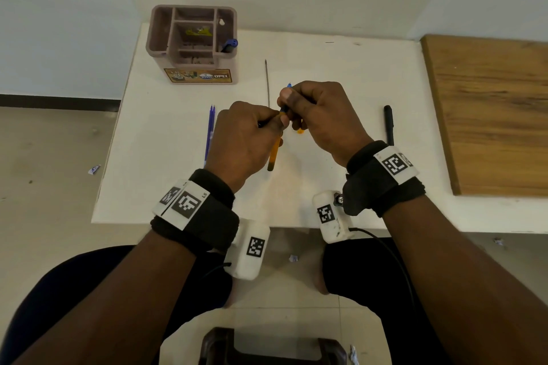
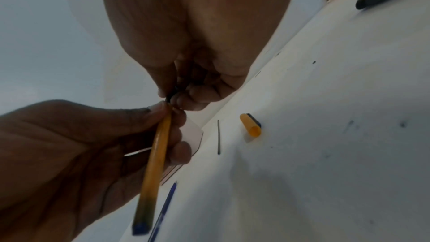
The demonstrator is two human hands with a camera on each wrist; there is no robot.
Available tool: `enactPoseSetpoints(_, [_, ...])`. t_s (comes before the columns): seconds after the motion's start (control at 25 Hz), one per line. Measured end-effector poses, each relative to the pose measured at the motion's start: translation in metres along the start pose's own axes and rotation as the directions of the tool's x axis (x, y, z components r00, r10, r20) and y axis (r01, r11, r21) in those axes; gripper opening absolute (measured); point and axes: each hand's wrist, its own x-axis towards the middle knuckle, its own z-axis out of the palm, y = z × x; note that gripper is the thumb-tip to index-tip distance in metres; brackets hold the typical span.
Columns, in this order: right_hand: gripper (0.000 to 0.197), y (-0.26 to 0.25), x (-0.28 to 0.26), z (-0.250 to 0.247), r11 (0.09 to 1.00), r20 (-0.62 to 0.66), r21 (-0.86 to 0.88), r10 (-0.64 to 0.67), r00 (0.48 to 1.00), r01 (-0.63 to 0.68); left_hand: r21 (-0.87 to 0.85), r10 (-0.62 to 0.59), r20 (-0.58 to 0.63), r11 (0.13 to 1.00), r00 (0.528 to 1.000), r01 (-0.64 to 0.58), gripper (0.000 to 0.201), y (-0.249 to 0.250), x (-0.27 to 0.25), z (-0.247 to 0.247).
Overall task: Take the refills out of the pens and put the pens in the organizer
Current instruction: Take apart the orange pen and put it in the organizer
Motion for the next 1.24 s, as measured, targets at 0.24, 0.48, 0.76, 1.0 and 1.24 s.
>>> enactPoseSetpoints(0.24, [0.036, -0.0028, -0.0001, -0.0009, 0.982, -0.071, 0.127, 0.152, 0.986, -0.142, -0.097, -0.096, 0.013, 0.991, 0.995, 0.097, 0.03, 0.0019, 0.0023, 0.0076])
enactPoseSetpoints(0.48, [0.019, 0.0003, 0.0006, -0.0022, 0.992, -0.119, 0.096, 0.096, 0.988, -0.085, -0.113, -0.104, 0.004, 0.988, 0.995, 0.104, 0.029, 0.0016, 0.003, 0.0072])
enactPoseSetpoints(0.76, [0.027, -0.0012, 0.0012, -0.0013, 0.986, -0.099, 0.128, 0.124, 0.987, -0.111, -0.102, -0.12, 0.01, 0.987, 0.993, 0.121, 0.03, 0.0041, 0.0022, 0.0086])
enactPoseSetpoints(1.0, [0.03, -0.0005, 0.0005, -0.0049, 0.978, -0.078, 0.183, 0.111, 0.991, -0.095, -0.093, -0.125, 0.02, 0.988, 0.992, 0.127, 0.03, 0.004, 0.0022, 0.0085])
enactPoseSetpoints(1.24, [0.035, 0.0006, -0.0006, 0.0001, 0.993, -0.094, 0.073, 0.097, 0.991, -0.09, -0.091, -0.124, 0.016, 0.988, 0.992, 0.125, 0.03, 0.0045, 0.0021, 0.0086])
